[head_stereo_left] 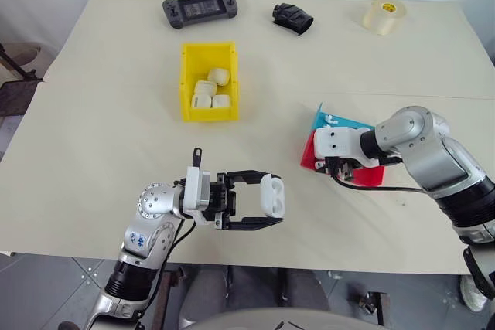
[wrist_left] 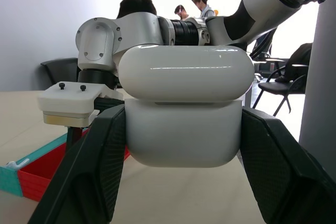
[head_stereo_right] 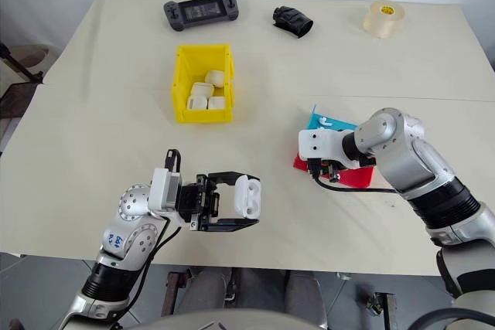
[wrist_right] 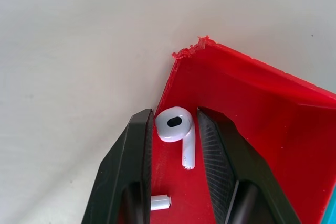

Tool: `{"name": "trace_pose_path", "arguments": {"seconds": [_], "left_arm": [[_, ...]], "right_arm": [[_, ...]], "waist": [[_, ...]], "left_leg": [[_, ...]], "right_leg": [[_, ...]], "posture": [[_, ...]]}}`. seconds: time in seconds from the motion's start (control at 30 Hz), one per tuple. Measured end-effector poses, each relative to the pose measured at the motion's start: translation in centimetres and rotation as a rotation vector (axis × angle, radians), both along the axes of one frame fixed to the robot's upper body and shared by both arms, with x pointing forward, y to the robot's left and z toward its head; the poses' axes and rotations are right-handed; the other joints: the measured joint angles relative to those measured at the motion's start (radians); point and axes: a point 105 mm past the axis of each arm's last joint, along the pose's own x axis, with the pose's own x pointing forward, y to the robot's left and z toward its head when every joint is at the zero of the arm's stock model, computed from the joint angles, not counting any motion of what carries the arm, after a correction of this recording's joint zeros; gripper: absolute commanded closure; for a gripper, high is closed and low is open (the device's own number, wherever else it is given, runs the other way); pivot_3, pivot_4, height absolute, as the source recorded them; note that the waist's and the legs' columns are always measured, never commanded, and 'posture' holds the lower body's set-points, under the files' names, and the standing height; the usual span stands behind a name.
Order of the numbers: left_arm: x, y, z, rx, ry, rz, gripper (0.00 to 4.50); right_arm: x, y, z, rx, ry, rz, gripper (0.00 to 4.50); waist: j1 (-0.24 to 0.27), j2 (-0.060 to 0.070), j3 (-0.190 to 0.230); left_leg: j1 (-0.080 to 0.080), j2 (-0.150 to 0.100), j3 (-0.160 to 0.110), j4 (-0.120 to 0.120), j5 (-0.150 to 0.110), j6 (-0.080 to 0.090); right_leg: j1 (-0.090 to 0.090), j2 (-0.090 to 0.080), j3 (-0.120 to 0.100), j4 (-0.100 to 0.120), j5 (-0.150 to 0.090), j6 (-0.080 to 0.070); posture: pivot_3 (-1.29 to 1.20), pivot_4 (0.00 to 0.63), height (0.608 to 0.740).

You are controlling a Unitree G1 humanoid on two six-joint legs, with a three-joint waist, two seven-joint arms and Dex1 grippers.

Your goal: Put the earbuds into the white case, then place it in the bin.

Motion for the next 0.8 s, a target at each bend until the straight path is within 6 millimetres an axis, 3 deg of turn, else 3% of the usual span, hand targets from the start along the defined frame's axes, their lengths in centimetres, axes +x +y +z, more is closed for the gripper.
{"name": "trace_pose_path", "arguments": {"seconds": [0.03, 0.17, 0.6, 0.8], "left_arm": [[0.0, 0.0, 0.0, 0.0, 0.0, 0.0, 1.7], [0.0, 0.0, 0.0, -0.001, -0.001, 0.001, 1.7], [0.1, 0.0, 0.1, -0.004, -0.007, 0.008, 1.7], [0.3, 0.1, 0.4, -0.005, -0.023, 0.006, 1.7]], "right_arm": [[0.0, 0.0, 0.0, -0.003, -0.001, 0.005, 3.19], [-0.1, 0.0, 0.0, -0.013, -0.002, 0.026, 3.95], [0.2, -0.1, 0.2, -0.01, -0.031, 0.03, 3.96], [-2.5, 0.1, 4.3, 0.368, -0.053, 0.026, 3.96]], "waist": [[0.0, 0.0, 0.0], [0.0, 0.0, 0.0], [-0.001, 0.0, 0.0], [0.004, 0.0, 0.0]], "left_leg": [[0.0, 0.0, 0.0, 0.0, 0.0, 0.0], [0.0, 0.0, 0.0, 0.0, 0.0, 0.0], [0.0, 0.0, 0.0, 0.0, 0.0, 0.0], [-0.001, 0.0, -0.001, -0.001, 0.0, 0.0]], "right_leg": [[0.0, 0.0, 0.0, 0.0, 0.0, 0.0], [0.0, 0.0, 0.0, 0.0, 0.0, 0.0], [0.0, 0.0, 0.0, 0.0, 0.0, 0.0], [0.001, 0.0, -0.002, 0.0, 0.0, 0.0]], "posture": [[0.0, 0.15, 0.74], [0.0, 0.15, 0.74], [0.0, 0.15, 0.74], [0.0, 0.15, 0.74]]}}
